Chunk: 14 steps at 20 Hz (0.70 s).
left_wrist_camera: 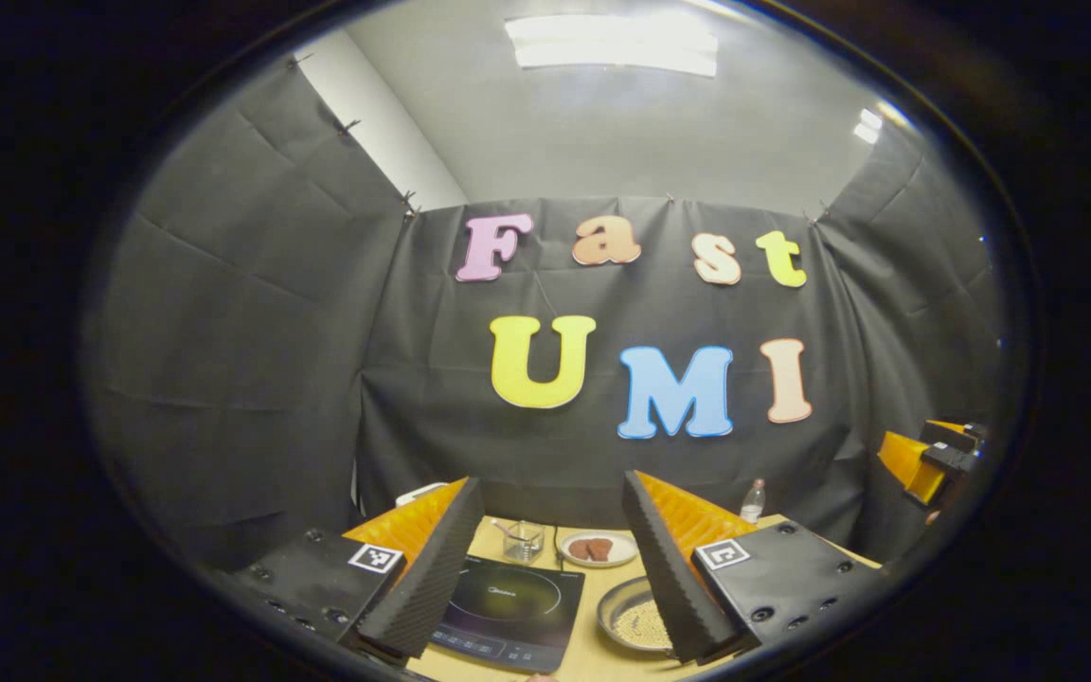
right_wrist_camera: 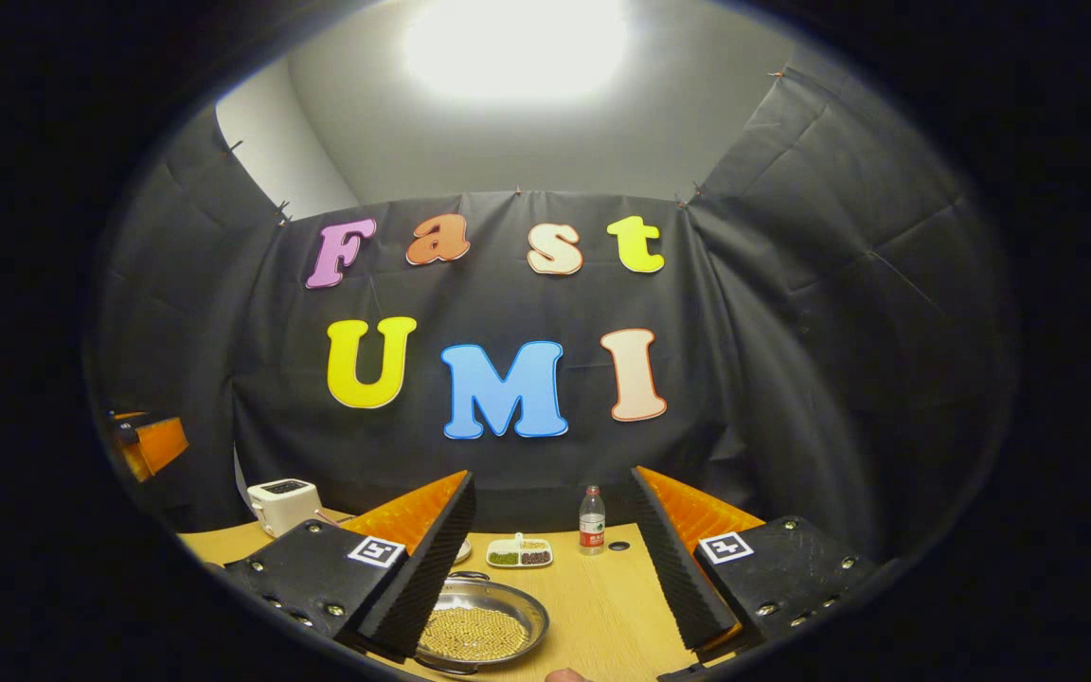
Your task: First push the handle of the pot to place it horizontally, then grasp the pot with both hands and set it on the induction cooktop.
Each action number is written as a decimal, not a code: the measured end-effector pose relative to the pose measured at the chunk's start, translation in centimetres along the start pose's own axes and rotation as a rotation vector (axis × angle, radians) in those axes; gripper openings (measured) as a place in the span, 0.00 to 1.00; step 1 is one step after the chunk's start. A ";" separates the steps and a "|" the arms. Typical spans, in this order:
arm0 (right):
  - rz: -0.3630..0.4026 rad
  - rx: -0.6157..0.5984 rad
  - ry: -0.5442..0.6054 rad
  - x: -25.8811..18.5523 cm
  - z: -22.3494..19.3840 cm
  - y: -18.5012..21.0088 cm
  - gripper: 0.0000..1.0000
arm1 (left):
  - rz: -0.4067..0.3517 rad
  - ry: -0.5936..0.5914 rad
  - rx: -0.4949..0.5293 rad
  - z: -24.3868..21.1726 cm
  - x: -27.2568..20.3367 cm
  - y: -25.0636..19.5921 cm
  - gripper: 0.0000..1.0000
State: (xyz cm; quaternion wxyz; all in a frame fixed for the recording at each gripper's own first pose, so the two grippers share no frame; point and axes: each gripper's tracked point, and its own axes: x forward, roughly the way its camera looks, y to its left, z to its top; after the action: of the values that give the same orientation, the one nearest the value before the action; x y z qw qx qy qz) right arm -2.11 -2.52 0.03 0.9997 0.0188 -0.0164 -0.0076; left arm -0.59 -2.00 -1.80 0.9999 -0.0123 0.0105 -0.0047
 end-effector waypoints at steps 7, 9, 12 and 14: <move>0.017 0.009 0.053 0.9 -1.8 -2.4 0.97 | 0.018 0.034 -0.002 -1.7 0.6 -1.6 0.99; 0.037 0.007 0.085 1.3 -2.8 -2.5 0.97 | 0.025 0.036 -0.004 -1.9 0.7 -1.9 0.97; 0.080 0.014 0.112 2.1 -3.8 -1.8 0.97 | 0.037 0.033 0.014 -1.9 0.7 -2.1 0.94; 0.110 0.019 0.120 2.5 -4.1 -1.3 0.97 | 0.053 0.036 0.031 -1.9 0.9 -2.1 0.97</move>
State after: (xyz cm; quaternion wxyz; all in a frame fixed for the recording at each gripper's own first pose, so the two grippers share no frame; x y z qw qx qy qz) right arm 0.48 -3.65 -4.08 0.9975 0.0279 0.0426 0.0487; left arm 0.23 -4.18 -3.63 0.9994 0.0034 0.0287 0.0214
